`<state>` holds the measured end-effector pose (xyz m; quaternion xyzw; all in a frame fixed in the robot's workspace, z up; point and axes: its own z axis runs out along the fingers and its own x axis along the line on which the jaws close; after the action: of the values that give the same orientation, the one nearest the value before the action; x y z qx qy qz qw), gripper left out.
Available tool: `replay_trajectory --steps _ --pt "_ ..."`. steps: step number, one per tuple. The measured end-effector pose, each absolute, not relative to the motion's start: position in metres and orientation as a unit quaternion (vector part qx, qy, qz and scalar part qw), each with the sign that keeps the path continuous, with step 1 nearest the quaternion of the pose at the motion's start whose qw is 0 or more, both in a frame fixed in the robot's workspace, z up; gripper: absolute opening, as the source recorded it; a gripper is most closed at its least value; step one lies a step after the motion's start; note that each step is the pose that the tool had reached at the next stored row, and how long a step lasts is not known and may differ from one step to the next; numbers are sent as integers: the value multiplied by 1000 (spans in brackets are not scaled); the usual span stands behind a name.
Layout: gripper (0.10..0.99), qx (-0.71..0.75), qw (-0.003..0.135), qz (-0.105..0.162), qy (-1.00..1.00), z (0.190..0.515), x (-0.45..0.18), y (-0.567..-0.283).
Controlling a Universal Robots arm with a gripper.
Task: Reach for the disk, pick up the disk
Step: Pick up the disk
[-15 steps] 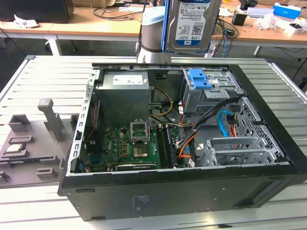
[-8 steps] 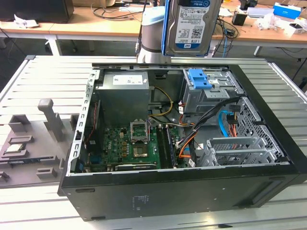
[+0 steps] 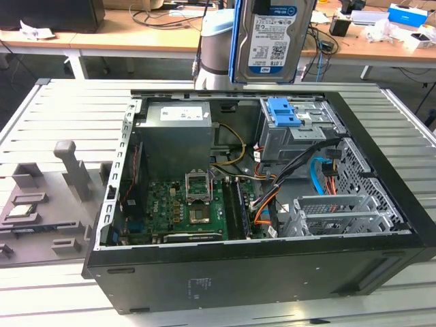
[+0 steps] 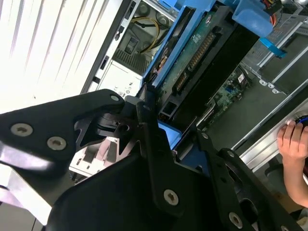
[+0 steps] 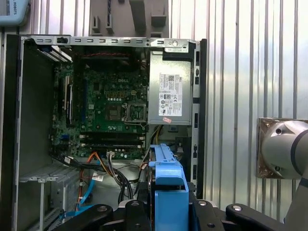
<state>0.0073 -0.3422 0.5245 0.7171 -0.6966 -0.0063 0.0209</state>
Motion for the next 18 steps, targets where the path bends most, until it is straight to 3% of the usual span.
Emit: replay_trajectory --steps 18 --pt "365 717 21 -6 -697 511 7 -342"
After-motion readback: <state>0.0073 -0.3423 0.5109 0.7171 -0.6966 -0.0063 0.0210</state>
